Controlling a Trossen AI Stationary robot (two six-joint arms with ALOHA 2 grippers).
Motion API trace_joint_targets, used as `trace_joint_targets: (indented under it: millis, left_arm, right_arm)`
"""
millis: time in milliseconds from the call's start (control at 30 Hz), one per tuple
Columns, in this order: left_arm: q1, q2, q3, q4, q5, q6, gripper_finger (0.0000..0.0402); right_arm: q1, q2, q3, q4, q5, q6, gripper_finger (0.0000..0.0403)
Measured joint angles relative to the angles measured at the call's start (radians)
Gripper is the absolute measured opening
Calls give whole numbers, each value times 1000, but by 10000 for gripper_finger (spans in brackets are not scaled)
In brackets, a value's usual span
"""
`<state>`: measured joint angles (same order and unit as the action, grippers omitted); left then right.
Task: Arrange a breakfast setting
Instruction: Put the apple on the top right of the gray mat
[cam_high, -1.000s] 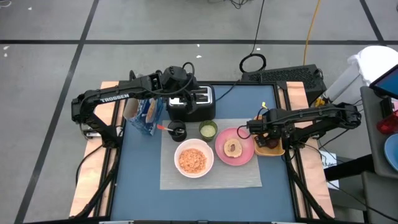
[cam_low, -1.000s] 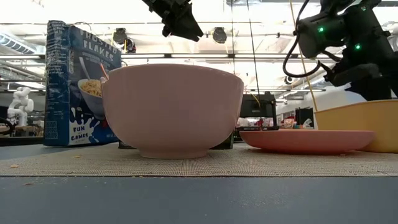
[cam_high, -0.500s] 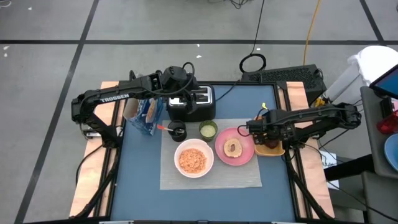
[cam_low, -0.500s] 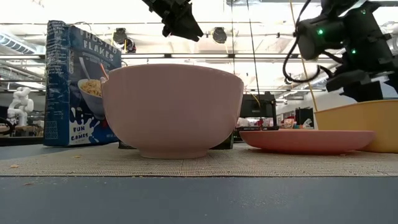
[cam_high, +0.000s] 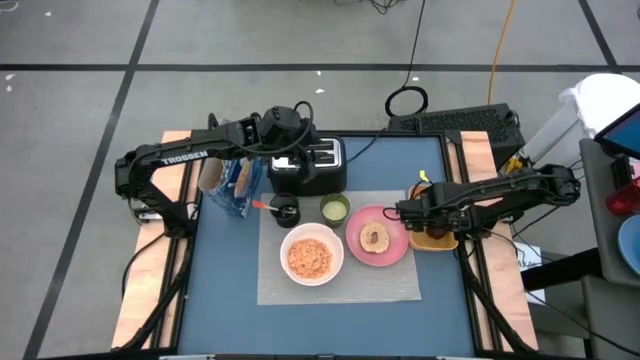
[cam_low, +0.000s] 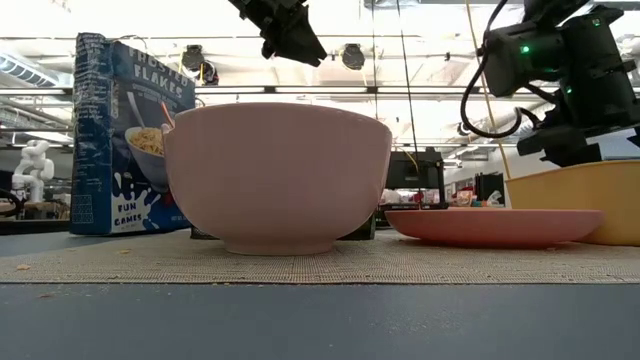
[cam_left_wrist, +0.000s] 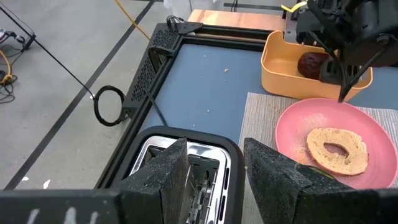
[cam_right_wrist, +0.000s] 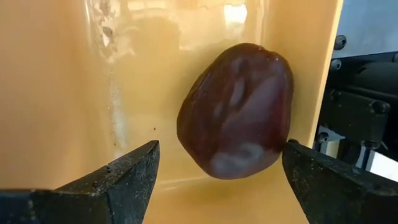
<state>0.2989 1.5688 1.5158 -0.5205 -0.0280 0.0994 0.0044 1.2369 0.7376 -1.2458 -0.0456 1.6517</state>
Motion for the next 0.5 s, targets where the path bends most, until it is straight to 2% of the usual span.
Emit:
trace_joint_targets:
  millis: [500]
  left_arm:
    - [0,0,0,0,0,6,166]
  right_arm:
    - [56,0,-3,34,-7,261,324]
